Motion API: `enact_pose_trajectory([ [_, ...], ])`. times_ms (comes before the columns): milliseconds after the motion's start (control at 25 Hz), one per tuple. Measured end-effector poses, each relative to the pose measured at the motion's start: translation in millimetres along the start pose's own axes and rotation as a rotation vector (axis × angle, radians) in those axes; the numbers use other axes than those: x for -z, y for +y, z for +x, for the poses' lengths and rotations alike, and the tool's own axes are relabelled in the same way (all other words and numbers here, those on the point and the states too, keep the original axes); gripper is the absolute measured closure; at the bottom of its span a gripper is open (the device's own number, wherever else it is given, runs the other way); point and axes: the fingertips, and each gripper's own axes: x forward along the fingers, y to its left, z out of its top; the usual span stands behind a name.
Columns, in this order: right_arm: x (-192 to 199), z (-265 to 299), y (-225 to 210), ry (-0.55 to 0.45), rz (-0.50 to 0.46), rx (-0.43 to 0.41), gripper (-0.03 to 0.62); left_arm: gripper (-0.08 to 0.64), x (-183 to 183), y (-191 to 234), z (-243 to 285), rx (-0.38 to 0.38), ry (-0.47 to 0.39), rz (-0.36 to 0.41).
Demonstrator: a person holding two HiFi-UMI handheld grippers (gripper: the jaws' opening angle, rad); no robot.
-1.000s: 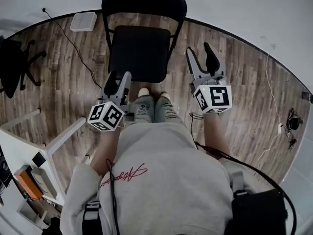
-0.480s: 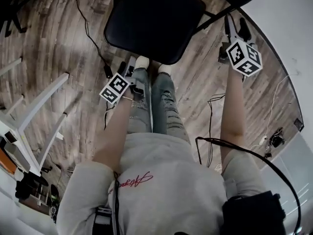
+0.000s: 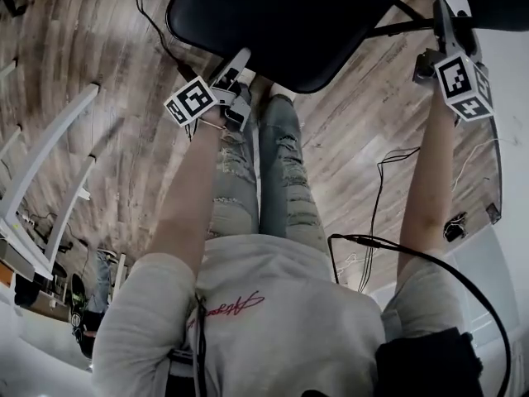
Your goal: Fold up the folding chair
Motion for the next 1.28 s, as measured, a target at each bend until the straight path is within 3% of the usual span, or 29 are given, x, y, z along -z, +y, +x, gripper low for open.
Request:
enact_pose_trajectory([
  [120,-15,7,-5,-0.048,-0.017,0.012,0.372,0.198,-1,-15,13,0.141,0.057,0.071],
  [200,-24,6,-6,-0.084,-0.020,0.024,0.490,0.197,-2,-25,24,0.175,0.074,0.115],
  [320,-31,2,-8,-0.135,0.083,0.018,0.529,0.202,-1,-31,30,0.193,0.074,0.108],
  [440,-36,-1,-10,-0.177,0.243,-0.014,0.565,0.204,3,-32,29,0.170,0.123,0.036],
  [600,-47,-3,-12,-0.217,0.276,-0.024,0.568,0.214,-2,-49,28,0.140,0.121,-0.010],
  [840,-78,-12,-11,-0.278,0.219,-0.072,0.568,0.219,-22,-104,29,-0.009,0.024,-0.041],
  [1040,-101,5,-27,-0.293,0.213,-0.123,0.568,0.219,-53,-158,54,-0.167,-0.078,0.002],
  [1280,-132,32,-51,-0.297,0.234,-0.161,0.568,0.236,-81,-221,83,-0.266,-0.129,0.031],
])
